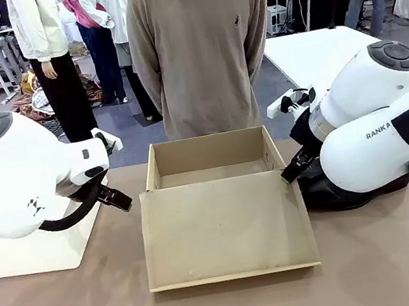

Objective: Pack the shoes into the box.
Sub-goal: Place one shoe of the Shoes into the Shoes Box.

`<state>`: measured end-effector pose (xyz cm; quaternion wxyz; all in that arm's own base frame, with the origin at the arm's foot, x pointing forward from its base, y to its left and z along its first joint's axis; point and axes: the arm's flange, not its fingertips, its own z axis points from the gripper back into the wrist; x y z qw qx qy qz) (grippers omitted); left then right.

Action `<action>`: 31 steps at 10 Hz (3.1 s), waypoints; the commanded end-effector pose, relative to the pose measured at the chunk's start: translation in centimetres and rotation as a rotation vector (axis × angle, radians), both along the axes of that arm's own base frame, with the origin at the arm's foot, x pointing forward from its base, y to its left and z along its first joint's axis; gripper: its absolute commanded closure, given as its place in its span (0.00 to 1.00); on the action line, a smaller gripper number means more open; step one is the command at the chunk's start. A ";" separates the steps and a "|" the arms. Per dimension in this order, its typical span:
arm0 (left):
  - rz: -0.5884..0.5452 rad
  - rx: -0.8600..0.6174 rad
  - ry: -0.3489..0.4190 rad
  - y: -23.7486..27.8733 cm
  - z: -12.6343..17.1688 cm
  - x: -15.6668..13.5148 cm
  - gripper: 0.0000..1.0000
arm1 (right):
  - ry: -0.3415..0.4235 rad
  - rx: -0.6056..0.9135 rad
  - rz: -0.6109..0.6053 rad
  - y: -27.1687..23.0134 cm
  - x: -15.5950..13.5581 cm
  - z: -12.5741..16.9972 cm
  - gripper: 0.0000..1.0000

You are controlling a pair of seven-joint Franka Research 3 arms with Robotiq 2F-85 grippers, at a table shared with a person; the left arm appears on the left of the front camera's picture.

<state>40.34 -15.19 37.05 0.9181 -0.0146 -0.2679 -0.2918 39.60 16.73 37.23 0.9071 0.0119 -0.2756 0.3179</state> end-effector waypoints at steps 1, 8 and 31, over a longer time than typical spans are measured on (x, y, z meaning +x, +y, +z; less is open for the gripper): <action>0.000 0.000 0.000 0.0 0.0 0.0 0.00 | 0.000 0.000 0.000 0.0 0.0 0.0 0.00; 0.000 0.000 0.000 0.0 0.0 0.0 0.00 | 0.000 0.000 0.000 0.0 0.0 0.0 0.00; -0.460 -0.175 -0.170 1.2 19.3 -2.5 0.00 | 0.003 0.213 0.444 -4.2 -5.0 17.6 0.00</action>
